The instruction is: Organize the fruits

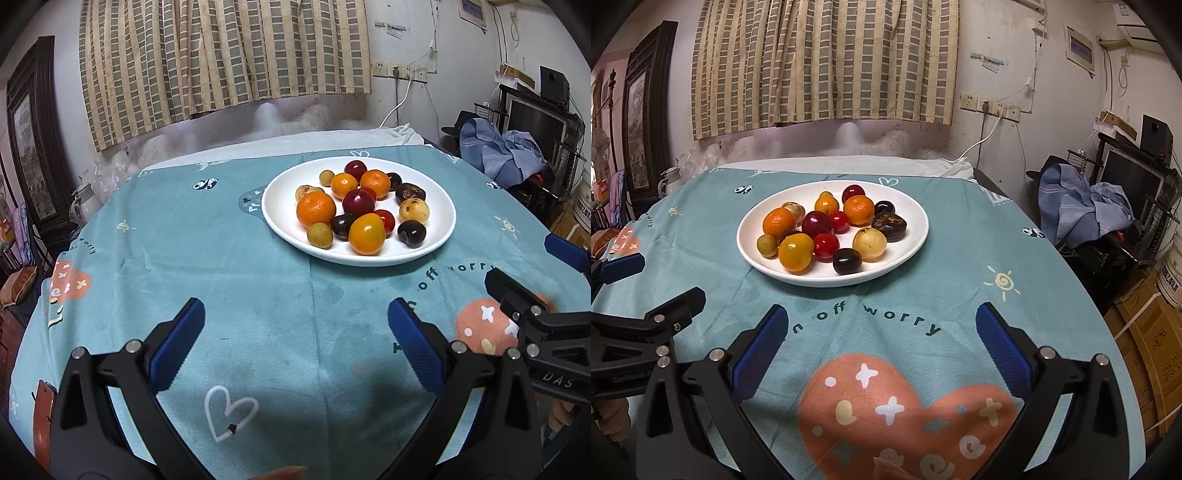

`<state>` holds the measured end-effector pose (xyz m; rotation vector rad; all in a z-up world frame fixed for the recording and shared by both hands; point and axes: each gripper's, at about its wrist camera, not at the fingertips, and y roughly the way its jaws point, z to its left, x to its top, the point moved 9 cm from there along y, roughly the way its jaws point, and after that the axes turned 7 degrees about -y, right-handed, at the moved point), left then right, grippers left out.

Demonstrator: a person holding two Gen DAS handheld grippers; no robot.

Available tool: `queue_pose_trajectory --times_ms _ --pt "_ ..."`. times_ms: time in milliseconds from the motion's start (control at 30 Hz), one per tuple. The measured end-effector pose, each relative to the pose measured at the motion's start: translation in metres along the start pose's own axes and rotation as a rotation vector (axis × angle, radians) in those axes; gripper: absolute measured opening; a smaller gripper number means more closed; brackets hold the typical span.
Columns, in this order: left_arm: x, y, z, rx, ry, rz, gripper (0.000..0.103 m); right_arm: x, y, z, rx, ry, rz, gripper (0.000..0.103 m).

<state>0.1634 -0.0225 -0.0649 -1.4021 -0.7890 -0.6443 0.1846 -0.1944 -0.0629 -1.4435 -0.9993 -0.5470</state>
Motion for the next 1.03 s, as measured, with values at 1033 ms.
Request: queue_pose_trajectory --times_ms 1033 --pt "-0.0008 0.0022 -0.0011 0.002 0.008 -0.009 0.101 0.0028 -0.0020 0.0054 0.014 -0.006 -0.001 0.102"
